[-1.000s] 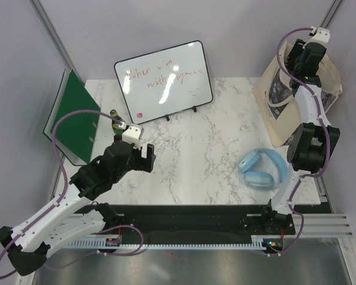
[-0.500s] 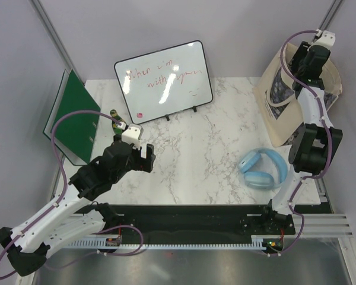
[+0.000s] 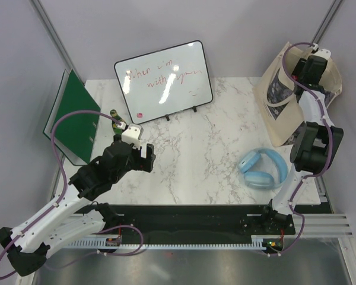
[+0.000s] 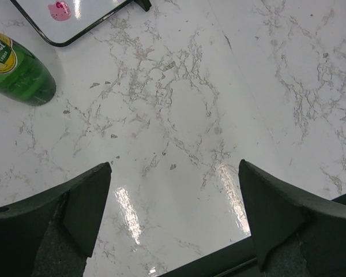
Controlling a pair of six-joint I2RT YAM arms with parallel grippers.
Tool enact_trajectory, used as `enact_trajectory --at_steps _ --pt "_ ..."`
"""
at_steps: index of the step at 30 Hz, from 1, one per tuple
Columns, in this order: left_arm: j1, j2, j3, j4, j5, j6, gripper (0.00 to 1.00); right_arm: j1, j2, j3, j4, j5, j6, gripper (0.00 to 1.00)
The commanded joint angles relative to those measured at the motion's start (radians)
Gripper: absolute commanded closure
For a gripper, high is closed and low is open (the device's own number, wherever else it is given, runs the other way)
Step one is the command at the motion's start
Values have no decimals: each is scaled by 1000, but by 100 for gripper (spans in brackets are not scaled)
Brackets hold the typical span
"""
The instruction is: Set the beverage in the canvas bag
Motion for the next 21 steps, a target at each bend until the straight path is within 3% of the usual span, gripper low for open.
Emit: enact_trajectory --at_steps 1,7,9,21 --pt "4 -8 1 41 15 33 2 4 -2 -12 13 12 -2 100" --pt "4 -14 -2 40 15 33 2 2 3 -56 9 -29 31 100" --pt "6 -16 0 38 15 33 2 2 13 -57 -2 -35 40 92" --pt "6 -19 0 41 17 33 2 2 62 -46 -113 -26 77 69"
